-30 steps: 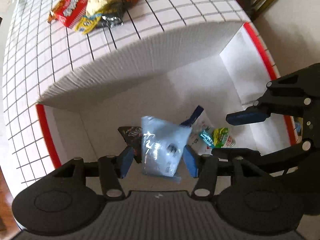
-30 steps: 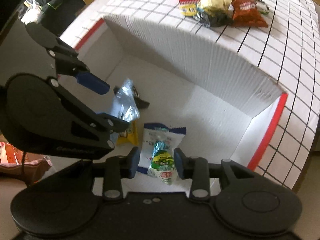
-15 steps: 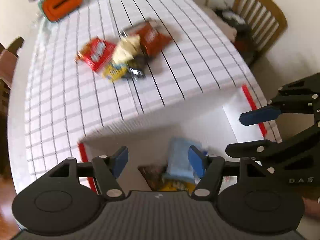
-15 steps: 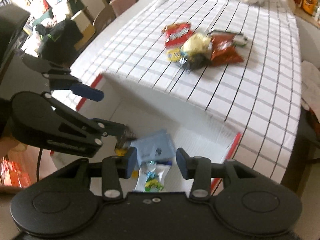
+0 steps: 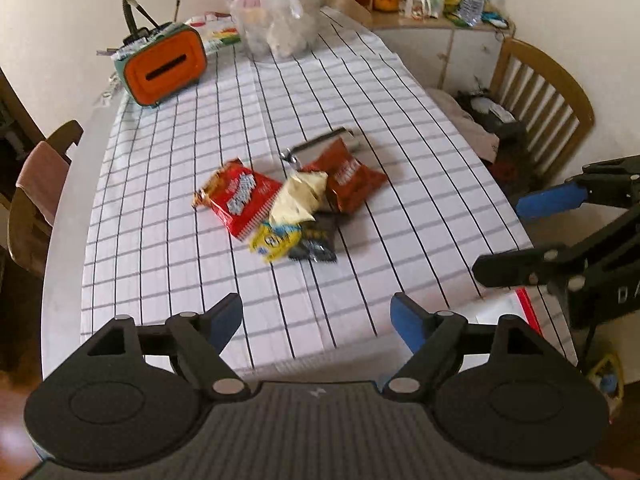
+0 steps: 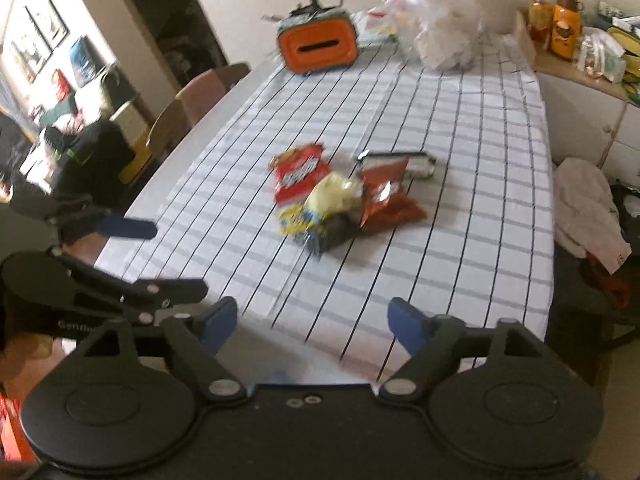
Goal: Organize snacks
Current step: 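Withdraw both tools from the box toward the snack pile, then grasp the black chocolate packet with the left tool while the right tool grasps the orange foil bag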
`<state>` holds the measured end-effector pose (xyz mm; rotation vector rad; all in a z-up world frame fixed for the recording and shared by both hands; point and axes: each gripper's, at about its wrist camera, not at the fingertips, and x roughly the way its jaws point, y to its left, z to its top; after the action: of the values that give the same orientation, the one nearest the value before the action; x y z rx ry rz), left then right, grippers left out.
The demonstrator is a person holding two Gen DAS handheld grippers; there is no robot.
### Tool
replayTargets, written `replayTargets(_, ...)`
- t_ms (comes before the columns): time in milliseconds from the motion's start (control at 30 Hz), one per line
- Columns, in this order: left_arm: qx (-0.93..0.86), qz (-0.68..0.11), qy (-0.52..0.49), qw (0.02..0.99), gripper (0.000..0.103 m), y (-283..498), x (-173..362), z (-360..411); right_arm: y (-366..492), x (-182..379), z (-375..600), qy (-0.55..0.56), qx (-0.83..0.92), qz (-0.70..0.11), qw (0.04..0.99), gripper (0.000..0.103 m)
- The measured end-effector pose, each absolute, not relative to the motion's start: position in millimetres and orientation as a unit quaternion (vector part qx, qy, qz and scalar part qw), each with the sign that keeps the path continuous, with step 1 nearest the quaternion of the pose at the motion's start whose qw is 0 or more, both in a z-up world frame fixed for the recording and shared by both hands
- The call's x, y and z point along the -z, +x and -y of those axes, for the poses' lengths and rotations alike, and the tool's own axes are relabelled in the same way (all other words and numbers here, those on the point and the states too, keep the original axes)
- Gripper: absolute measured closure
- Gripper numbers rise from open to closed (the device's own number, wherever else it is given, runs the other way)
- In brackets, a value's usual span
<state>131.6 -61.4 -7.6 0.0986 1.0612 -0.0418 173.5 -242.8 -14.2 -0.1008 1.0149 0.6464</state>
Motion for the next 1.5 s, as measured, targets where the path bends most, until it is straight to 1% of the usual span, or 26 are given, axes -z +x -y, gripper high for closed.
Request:
replayTargets(233,0.021,-0.504,0.062,0.861,0.021,163,17,52,218,17,233,-0.051,-0.288,-0.472,0.832,0.019)
replayTargets(467,0.021,-0.508,0.103,0.855,0.021,201,38,50,256,39,206,-0.116,-0.281,-0.473,0.827,0.019)
replayTargets(667,0.042,-0.541,0.101,0.834,0.021,236,62,50,287,65,188,-0.154,-0.270,-0.479,0.821,0.019)
replayTargets(867,0.055,-0.575,0.103,0.810,0.021,261,95,55,318,95,179,-0.168,-0.247,-0.497,0.815,0.020)
replayTargets(1067,0.057,-0.608,0.092,0.786,0.021,283,122,55,336,122,168,-0.194,-0.232,-0.507,0.807,0.022)
replayTargets(1300,0.056,-0.628,0.100,0.770,0.021,296,146,58,344,148,149,-0.229,-0.233,-0.512,0.794,0.025)
replayTargets(1467,0.060,-0.635,0.091,0.765,0.022,300,157,58,347,157,142,-0.220,-0.240,-0.512,0.795,0.025)
replayTargets(1500,0.061,-0.635,0.091,0.765,0.022,300,158,59,347,158,141,-0.219,-0.242,-0.514,0.794,0.027)
